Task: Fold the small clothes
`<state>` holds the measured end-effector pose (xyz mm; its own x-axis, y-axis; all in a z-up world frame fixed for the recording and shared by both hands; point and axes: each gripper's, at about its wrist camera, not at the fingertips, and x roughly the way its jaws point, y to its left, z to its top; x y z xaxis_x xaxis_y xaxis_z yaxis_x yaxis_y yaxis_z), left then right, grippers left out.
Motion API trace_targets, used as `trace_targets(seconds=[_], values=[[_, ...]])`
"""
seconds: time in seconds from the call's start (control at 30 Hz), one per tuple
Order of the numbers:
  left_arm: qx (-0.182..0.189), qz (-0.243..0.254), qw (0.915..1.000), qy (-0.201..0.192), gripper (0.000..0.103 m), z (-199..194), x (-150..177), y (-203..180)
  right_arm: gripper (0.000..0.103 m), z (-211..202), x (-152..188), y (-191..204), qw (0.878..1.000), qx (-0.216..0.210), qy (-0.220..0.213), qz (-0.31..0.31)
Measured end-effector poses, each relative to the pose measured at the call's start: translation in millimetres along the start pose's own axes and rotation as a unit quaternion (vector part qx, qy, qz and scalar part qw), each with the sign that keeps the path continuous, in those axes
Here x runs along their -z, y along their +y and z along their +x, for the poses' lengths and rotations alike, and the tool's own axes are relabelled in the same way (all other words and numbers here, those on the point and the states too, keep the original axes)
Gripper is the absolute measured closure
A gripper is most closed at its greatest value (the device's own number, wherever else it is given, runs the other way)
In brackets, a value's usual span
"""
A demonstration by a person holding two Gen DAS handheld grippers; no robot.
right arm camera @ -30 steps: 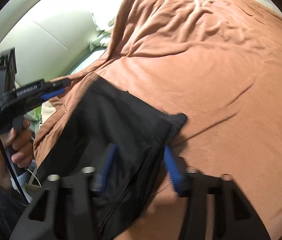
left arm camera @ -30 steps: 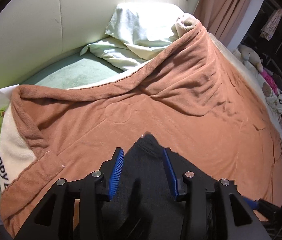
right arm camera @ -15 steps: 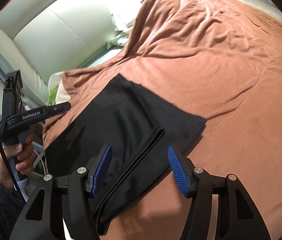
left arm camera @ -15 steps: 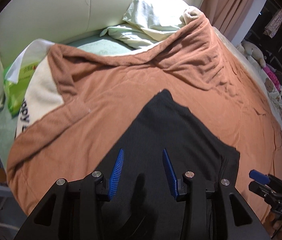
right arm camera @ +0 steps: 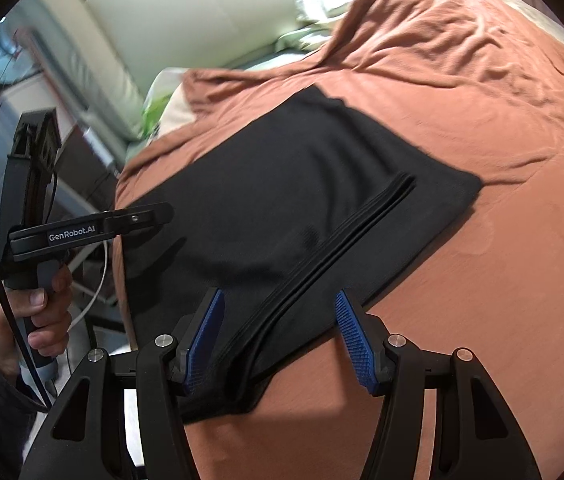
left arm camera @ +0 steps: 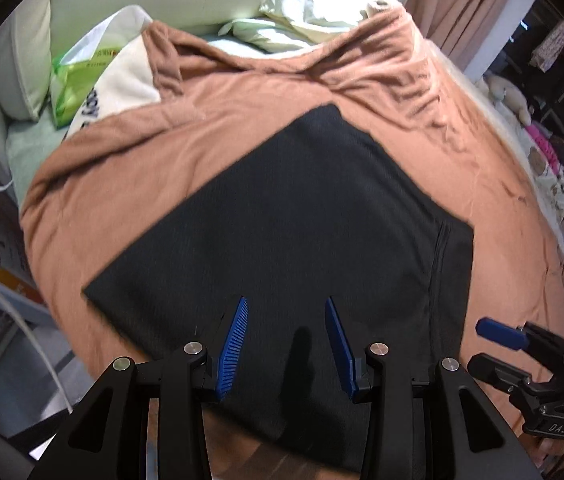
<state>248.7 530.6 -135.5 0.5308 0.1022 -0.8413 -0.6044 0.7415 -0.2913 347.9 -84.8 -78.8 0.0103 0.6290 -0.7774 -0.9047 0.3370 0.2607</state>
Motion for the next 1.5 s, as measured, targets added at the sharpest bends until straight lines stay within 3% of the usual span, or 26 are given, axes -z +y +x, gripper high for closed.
trace_targets(seconds=[0.5, 0.7, 0.97, 1.0, 1.03, 1.07, 1.2, 1.33, 1.5], values=[[-0.022, -0.017, 0.9996, -0.001, 0.061, -18.5, 51.1, -6.6, 0.050, 25.8, 28.0, 22.2, 0.995, 0.038, 0.059, -0.070], [-0.020, -0.022, 0.9995, 0.004, 0.061, -30.5, 72.3, -17.3, 0.050, 3.6, 38.5, 18.7, 0.995, 0.032, 0.065, -0.062], [-0.021, -0.002, 0.9998, -0.004, 0.060, -57.7, 95.0, -52.0, 0.049, -58.8, 59.1, -4.0, 0.997, 0.044, 0.044, -0.034], [-0.016, 0.003, 0.9999, -0.005, 0.056, -62.2, 97.8, -58.3, 0.043, -67.6, 62.4, -6.1, 0.998, 0.048, 0.039, -0.030], [-0.016, 0.007, 0.9998, -0.004, 0.051, -64.8, 99.4, -63.2, 0.031, -82.6, 66.9, -10.6, 0.998, 0.052, 0.029, -0.019], [-0.019, 0.014, 0.9997, -0.006, 0.042, -70.5, 102.6, -70.7, 0.024, -92.7, 69.7, -13.2, 0.998, 0.054, 0.019, -0.014], [-0.017, 0.038, 0.9984, -0.038, 0.010, -95.8, 114.7, -94.2, 0.015, -136.0, 84.4, -21.1, 0.997, 0.076, -0.016, -0.001], [-0.013, 0.054, 0.9968, -0.057, 0.006, -114.6, 127.1, -112.2, 0.000, -172.3, 104.6, -23.7, 0.995, 0.093, -0.041, 0.013], [0.001, 0.065, 0.9948, -0.078, 0.003, -138.2, 142.9, -130.0, 0.000, -220.9, 136.4, -16.7, 0.990, 0.115, -0.071, 0.030]])
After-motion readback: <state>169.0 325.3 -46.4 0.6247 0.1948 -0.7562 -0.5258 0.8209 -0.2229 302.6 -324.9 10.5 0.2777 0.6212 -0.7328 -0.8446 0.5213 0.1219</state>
